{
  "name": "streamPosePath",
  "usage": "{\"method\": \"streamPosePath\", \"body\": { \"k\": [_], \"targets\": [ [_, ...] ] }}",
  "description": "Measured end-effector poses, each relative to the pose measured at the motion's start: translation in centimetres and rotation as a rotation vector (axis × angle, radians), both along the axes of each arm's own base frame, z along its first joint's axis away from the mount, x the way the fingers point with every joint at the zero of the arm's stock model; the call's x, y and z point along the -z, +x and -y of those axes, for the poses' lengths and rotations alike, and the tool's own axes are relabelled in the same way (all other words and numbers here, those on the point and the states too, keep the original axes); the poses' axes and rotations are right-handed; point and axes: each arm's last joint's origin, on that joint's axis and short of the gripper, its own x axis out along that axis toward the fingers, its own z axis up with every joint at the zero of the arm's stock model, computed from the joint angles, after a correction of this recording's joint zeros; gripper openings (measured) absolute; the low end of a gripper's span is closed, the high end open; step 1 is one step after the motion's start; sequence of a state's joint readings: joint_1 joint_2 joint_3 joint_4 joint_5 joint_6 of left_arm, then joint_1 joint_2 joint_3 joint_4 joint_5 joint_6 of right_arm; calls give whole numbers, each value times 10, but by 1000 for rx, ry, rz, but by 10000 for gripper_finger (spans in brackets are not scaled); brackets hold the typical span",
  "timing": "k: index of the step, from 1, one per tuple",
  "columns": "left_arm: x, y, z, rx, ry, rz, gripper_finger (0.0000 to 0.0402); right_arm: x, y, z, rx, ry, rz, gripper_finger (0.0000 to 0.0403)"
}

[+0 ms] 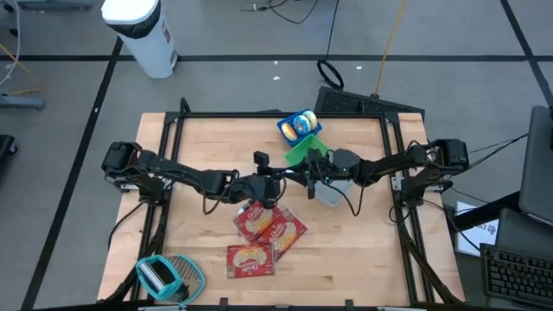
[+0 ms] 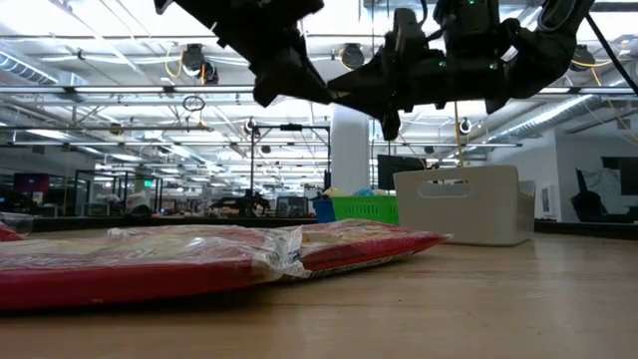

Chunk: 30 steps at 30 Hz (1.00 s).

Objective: Pick & Place Food Item
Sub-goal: Put the small purple food coloring bottle into the green bin

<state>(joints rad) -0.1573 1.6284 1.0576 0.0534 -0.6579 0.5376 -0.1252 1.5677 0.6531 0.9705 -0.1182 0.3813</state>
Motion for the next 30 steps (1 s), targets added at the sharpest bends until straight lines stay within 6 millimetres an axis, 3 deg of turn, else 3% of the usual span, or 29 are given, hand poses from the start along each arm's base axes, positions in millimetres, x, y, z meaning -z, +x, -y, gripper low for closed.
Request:
{"method": "streamPosePath", "body": {
  "k": [5, 15, 25, 30],
  "targets": [
    [-13, -10, 7, 60, -97, 29, 96, -1, -7, 3, -4, -4, -14, 64],
    [-53, -39, -7, 136, -504, 153, 123, 3, -10, 6, 37, -17, -65, 63],
    [-114, -82, -24, 1108, -1043, 182, 120, 3, -10, 6, 35, -18, -67, 64],
    [-122, -92, -23, 1289, -1152, 187, 120, 3, -10, 6, 34, -18, -65, 67]
  ]
}}
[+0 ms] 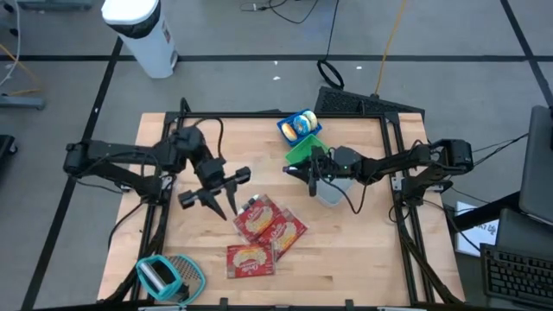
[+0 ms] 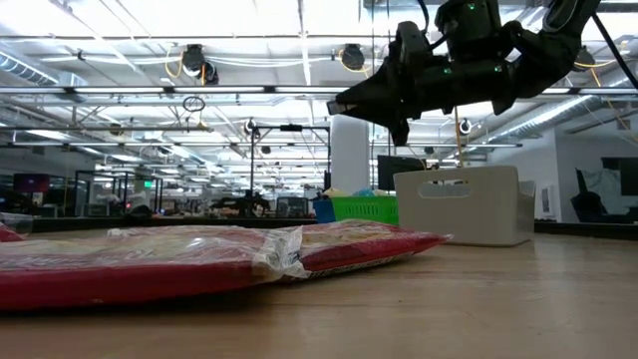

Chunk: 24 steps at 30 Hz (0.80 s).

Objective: Pick & Place Food Item
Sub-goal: Put the small purple food coloring bottle into the green bin

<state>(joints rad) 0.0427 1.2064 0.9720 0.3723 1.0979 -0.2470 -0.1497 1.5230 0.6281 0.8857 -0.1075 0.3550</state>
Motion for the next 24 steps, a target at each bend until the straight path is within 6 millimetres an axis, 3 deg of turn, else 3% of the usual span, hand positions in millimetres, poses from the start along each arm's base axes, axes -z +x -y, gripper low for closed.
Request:
{"method": "streamPosePath", "body": {
  "k": [10, 15, 24],
  "targets": [
    [4, 0, 1, 8, -27, -15, 120, 0, 0, 0, -2, 0, -1, 67],
    [5, 1, -9, -34, -20, -18, 120, 0, 0, 0, -2, 0, -1, 64],
    [36, 4, -46, -443, 63, -242, 120, -3, -5, 0, -55, 13, -38, 65]
  ]
}}
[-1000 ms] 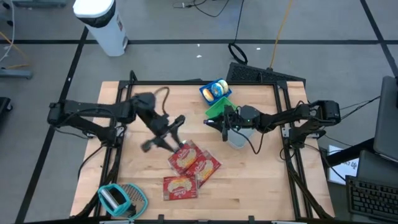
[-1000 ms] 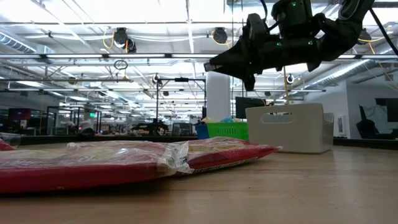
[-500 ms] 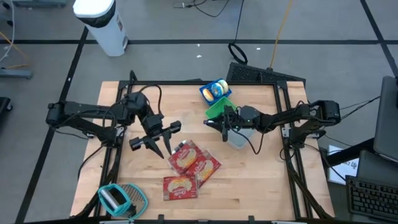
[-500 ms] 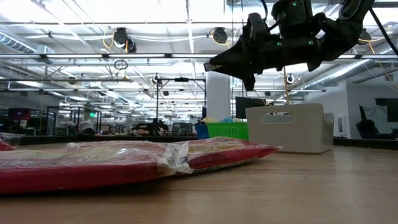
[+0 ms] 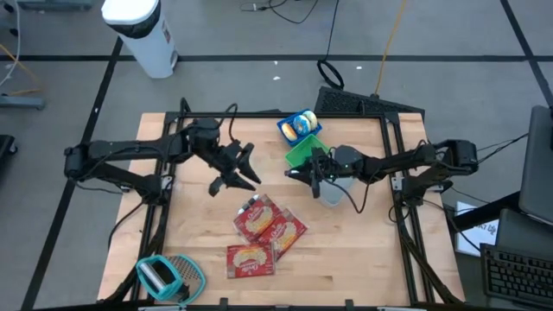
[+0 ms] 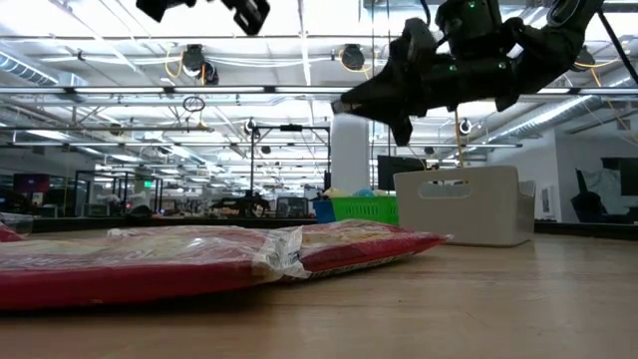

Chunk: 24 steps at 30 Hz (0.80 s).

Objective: Pick & Place Food Item
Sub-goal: Put the small purple food coloring bottle into the green bin

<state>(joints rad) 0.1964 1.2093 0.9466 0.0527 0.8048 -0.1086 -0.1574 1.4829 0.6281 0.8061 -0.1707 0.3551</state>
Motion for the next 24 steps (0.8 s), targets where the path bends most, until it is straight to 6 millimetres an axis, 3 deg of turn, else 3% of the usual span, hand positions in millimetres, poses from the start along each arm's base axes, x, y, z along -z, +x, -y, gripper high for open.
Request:
{"method": "streamPosePath", "body": {
  "k": [8, 16, 24],
  "targets": [
    [-5, -13, -13, -121, 78, 31, 120, -19, -22, -6, -206, 13, -23, 65],
    [35, -23, -26, -408, 65, -51, 120, -40, -42, -22, -540, 12, 141, 62],
    [60, -29, -37, -521, 25, -107, 120, -68, -54, -52, -885, -103, 397, 60]
  ]
}}
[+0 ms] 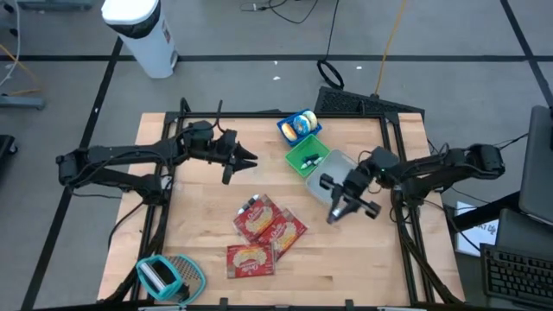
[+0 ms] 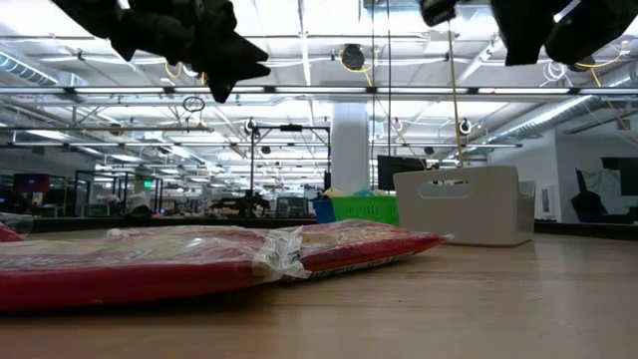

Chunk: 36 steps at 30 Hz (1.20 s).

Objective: Pick & Place Food Item
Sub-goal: Put the small purple food coloring bottle into the green bin

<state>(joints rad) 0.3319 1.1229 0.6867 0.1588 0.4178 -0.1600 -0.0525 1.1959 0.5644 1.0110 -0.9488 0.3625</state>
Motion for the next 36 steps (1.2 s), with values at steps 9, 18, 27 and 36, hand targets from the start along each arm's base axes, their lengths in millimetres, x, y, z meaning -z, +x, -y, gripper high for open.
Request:
{"method": "streamPosePath", "body": {
  "k": [9, 18, 27, 36],
  "targets": [
    [3, -1, -4, -64, 16, -15, 120, -13, -10, -25, -188, -39, 180, 60],
    [3, -1, -5, -94, 49, -19, 120, -14, -13, -36, -242, -40, 204, 60],
    [3, -1, -5, -111, 54, -22, 120, -14, -13, -36, -240, -39, 200, 60],
    [3, -1, -5, -111, 54, -23, 120, -11, -9, -35, -176, -30, 168, 60]
  ]
}}
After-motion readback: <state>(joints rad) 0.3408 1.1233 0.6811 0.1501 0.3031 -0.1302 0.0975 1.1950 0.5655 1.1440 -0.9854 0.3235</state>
